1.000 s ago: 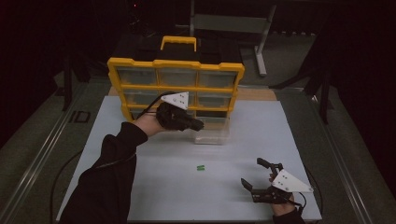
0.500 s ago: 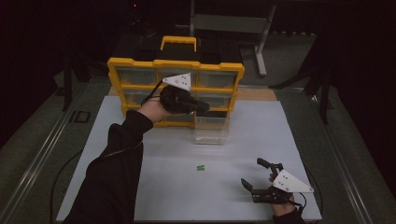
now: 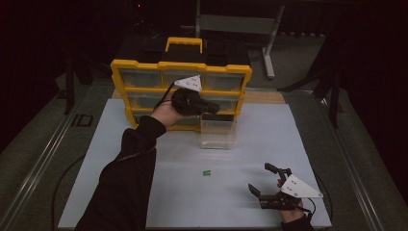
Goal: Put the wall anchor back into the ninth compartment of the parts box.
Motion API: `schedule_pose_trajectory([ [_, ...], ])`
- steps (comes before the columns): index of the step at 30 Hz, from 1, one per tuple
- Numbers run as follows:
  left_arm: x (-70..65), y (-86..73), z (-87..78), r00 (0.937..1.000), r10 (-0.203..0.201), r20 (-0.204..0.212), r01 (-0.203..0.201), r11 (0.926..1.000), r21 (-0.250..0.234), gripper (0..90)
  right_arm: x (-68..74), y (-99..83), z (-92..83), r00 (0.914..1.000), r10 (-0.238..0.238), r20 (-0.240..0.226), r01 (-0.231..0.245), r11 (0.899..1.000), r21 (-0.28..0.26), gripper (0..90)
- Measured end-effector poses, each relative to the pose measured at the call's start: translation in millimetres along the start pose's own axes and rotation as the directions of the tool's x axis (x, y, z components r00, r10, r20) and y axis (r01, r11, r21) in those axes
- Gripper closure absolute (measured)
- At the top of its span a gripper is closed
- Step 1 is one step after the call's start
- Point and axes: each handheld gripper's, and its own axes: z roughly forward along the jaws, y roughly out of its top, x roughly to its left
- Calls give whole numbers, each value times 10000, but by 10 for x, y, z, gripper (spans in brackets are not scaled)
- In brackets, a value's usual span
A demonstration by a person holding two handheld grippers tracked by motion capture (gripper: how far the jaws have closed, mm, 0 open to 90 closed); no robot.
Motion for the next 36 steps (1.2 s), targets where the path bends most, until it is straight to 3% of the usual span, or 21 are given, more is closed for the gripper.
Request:
schedule_pose_trajectory([
  [12,45,-265,193,9989,-393,-239,413,9952,891,850,-1,-2,0,10000,2,-62,-2,10000,-1,100],
  [15,57,-335,243,9974,-666,-275,692,9920,1058,850,3,-1,1,10000,-3,-82,3,10000,22,100],
  [20,46,-410,323,9968,-614,-520,683,9874,1426,849,3,-4,4,9999,37,-111,-36,10000,50,100],
  [26,49,-454,392,9926,-799,-919,963,9769,1909,848,6,-7,9,9999,60,-146,-59,9999,96,100],
  [29,47,-469,435,9910,-898,-992,1109,9663,2325,848,1,-9,7,9998,82,-165,-81,9999,74,100],
  [35,42,-464,464,9863,-1263,-1060,1491,9577,2459,842,3,-9,9,9998,87,-169,-85,9999,80,100],
  [36,40,-460,465,9854,-1333,-1058,1557,9572,2439,787,1,-8,7,9998,80,-184,-79,10000,38,100],
])
